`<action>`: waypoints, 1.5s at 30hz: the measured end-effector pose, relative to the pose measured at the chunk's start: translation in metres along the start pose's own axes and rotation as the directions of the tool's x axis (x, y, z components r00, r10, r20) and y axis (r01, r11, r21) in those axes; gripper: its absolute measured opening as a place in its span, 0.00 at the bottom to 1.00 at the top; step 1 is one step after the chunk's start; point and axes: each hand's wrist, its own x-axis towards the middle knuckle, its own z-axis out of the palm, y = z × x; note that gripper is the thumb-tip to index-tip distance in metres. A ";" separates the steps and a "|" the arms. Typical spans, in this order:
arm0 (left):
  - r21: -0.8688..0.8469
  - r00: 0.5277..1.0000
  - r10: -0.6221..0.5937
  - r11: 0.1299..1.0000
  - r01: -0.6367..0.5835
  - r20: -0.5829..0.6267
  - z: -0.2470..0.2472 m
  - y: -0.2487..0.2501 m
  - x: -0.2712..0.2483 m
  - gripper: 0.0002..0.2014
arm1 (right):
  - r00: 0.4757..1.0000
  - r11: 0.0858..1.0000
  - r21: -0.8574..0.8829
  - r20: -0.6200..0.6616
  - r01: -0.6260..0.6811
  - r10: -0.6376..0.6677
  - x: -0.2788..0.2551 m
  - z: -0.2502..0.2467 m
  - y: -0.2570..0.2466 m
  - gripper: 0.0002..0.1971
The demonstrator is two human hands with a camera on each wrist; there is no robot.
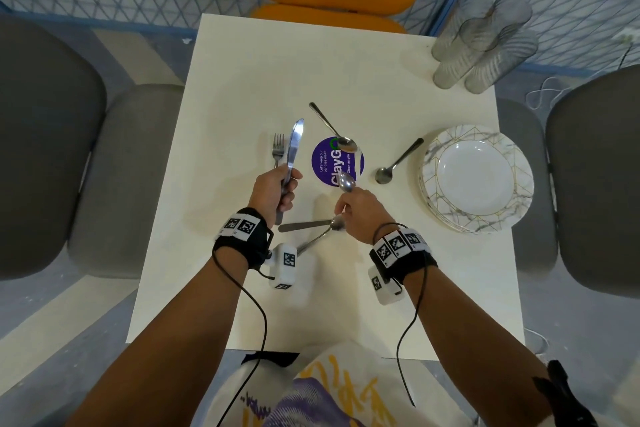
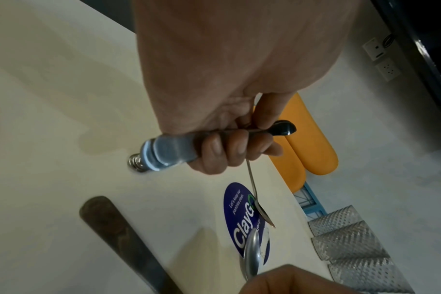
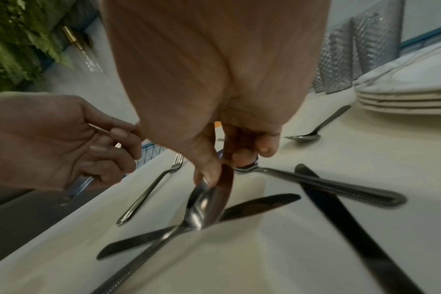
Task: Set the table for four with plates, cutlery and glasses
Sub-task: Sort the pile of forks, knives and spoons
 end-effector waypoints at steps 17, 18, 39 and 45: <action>0.004 1.000 -0.013 1.000 0.013 0.001 0.004 0.001 -0.006 0.16 | 0.996 0.941 -0.325 0.021 0.092 -0.090 0.005 0.011 -0.002 0.11; 0.003 1.000 -0.014 1.000 0.014 -0.002 0.004 0.001 -0.006 0.16 | 0.995 0.946 -0.310 0.035 0.095 -0.088 0.006 0.011 -0.002 0.11; 0.015 1.000 0.018 1.000 -0.018 0.005 -0.001 0.001 -0.003 0.14 | 0.984 0.893 -0.414 0.058 0.176 -0.168 0.006 -0.008 -0.018 0.12; 0.047 0.999 0.044 0.998 -0.045 0.017 0.000 0.011 0.001 0.15 | 0.990 0.946 -0.294 0.004 0.138 -0.143 0.003 -0.071 -0.036 0.08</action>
